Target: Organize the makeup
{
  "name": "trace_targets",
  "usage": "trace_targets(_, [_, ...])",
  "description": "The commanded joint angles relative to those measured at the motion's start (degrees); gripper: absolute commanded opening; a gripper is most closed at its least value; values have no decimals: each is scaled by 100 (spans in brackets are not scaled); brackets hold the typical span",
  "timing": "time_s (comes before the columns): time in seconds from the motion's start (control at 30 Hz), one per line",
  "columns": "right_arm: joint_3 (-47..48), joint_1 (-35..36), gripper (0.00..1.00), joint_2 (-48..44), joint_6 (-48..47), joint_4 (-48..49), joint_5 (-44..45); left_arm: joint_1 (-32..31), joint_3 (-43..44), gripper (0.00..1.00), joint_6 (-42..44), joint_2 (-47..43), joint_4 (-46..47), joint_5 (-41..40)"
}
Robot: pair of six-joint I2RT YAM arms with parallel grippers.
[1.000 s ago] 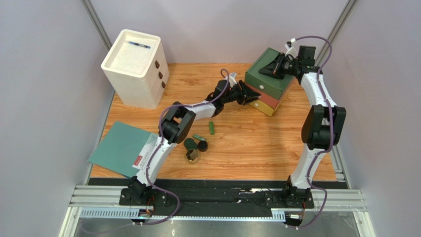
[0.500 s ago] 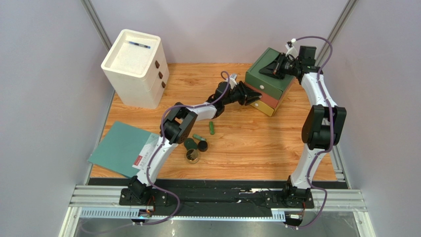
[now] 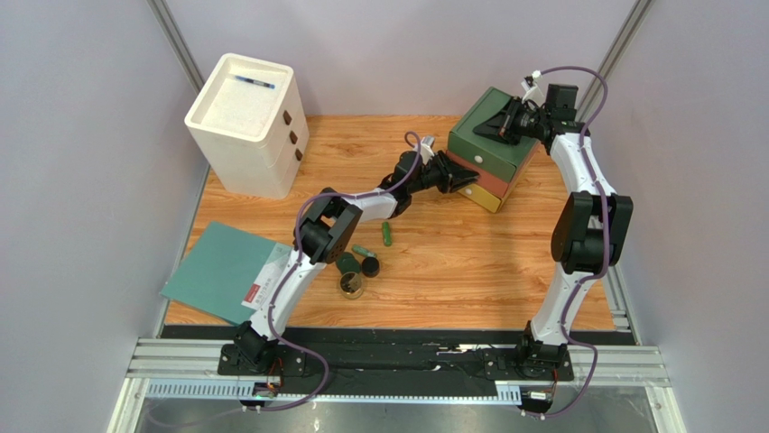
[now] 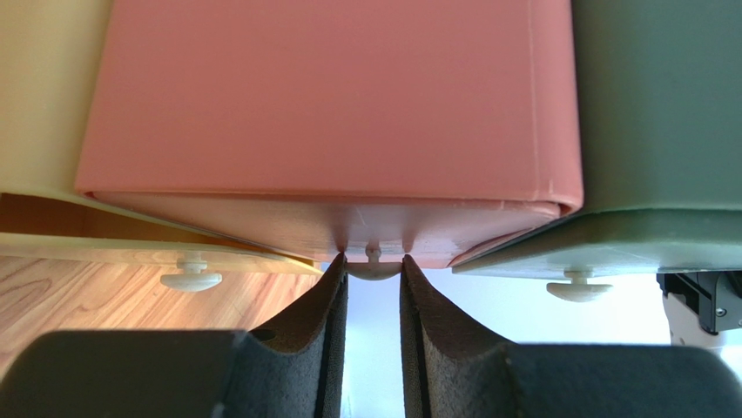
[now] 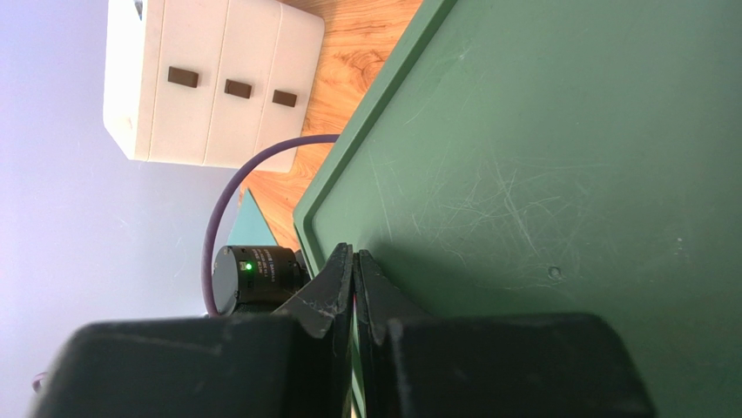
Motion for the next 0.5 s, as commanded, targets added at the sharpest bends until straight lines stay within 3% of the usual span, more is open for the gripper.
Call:
trace_targets(0.0, [-590, 55, 6, 677, -446, -1372, 981, 48, 1, 0, -24, -70, 644, -440])
trace_targets(0.47, [-581, 55, 7, 729, -437, -1381, 999, 101, -1458, 0, 12, -1107, 1171, -27])
